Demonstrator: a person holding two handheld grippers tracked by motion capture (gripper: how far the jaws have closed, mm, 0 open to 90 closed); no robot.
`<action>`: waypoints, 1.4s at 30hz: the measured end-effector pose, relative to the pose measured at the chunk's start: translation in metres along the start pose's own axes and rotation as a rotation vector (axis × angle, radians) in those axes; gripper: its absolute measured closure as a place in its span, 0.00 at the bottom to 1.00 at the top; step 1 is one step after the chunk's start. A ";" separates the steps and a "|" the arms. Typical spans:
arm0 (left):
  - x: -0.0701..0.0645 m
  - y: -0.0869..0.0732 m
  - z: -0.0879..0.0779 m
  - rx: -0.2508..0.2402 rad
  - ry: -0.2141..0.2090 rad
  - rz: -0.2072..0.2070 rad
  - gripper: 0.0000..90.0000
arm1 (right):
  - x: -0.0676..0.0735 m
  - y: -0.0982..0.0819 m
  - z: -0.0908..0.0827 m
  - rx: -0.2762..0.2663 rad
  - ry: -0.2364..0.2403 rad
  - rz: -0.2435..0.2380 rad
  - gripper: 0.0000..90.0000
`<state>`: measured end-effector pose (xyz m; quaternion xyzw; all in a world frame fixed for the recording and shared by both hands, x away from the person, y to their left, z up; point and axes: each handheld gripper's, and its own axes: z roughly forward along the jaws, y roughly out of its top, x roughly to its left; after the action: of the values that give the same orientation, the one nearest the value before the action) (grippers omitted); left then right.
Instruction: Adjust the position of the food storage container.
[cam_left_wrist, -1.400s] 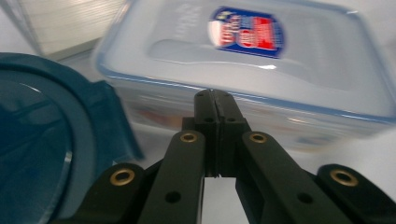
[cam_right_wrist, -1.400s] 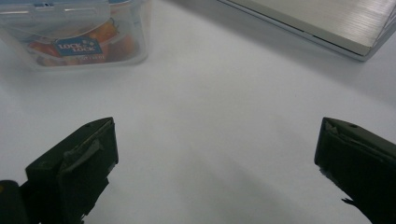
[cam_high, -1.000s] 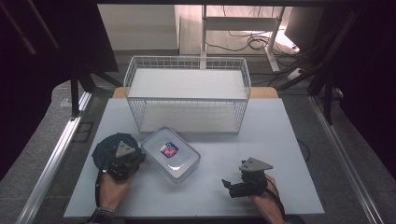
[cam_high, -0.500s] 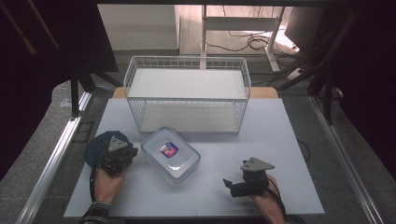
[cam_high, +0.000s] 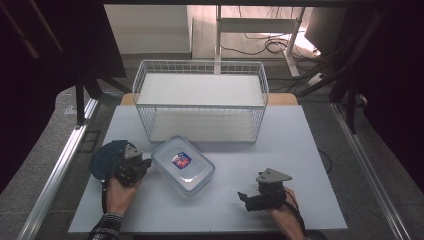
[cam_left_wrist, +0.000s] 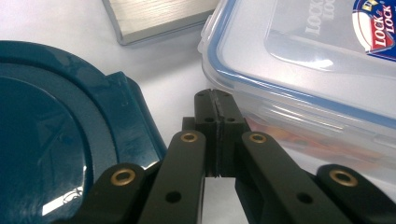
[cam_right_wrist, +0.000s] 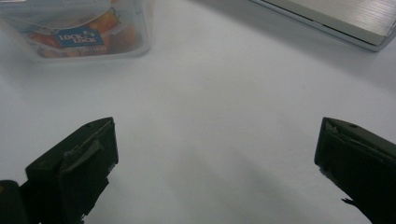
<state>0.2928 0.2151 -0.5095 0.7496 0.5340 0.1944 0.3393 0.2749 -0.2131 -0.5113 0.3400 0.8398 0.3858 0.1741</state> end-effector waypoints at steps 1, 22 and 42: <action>0.000 0.000 0.000 0.000 0.000 0.000 1.00 | 0.000 0.000 0.000 0.000 0.000 0.000 0.00; -0.028 0.016 0.014 -0.011 -0.141 0.059 1.00 | -0.005 0.002 -0.002 -0.016 -0.028 0.031 0.00; -0.034 0.022 0.023 -0.027 -0.232 0.058 1.00 | -0.002 0.021 -0.008 0.056 0.103 0.019 0.89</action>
<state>0.3107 0.1717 -0.5075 0.7778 0.4664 0.1232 0.4030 0.2811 -0.2089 -0.4902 0.3325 0.8548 0.3809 0.1173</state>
